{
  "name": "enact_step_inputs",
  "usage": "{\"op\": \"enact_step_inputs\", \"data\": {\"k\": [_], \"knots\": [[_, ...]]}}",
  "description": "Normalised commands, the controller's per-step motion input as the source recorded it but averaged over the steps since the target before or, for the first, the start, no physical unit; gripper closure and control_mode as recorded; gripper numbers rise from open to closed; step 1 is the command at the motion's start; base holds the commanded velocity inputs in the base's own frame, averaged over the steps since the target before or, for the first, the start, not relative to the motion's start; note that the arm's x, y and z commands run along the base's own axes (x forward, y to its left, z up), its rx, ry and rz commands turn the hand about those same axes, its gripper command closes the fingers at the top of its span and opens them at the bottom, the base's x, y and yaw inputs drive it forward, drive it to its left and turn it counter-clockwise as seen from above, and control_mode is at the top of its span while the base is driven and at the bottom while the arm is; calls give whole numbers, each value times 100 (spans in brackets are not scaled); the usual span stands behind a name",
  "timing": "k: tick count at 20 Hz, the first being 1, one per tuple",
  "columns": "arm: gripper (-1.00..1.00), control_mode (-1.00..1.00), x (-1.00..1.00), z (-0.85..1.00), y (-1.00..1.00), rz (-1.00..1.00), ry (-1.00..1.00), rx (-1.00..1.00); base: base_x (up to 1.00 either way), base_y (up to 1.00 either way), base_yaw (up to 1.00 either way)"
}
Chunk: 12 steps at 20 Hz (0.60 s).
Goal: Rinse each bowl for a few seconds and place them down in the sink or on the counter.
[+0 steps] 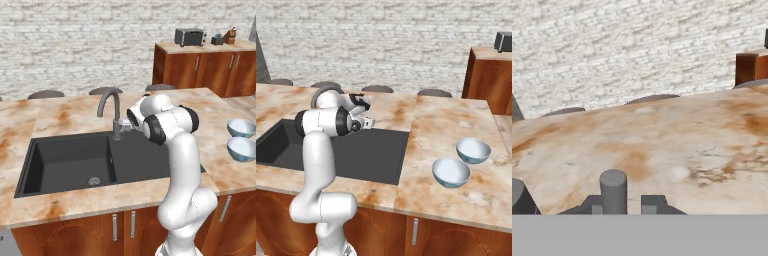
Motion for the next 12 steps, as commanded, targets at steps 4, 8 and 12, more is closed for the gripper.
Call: {"op": "enact_step_inputs", "data": {"k": [4, 8, 12], "knots": [[100, -100, 5, -16, -41, -9, 10, 4, 0, 0, 0], [100, -100, 3, -17, -42, -9, 12, 4, 0, 0, 0], [100, -100, 0, -19, -45, -9, 13, 3, 0, 0, 0]]}}
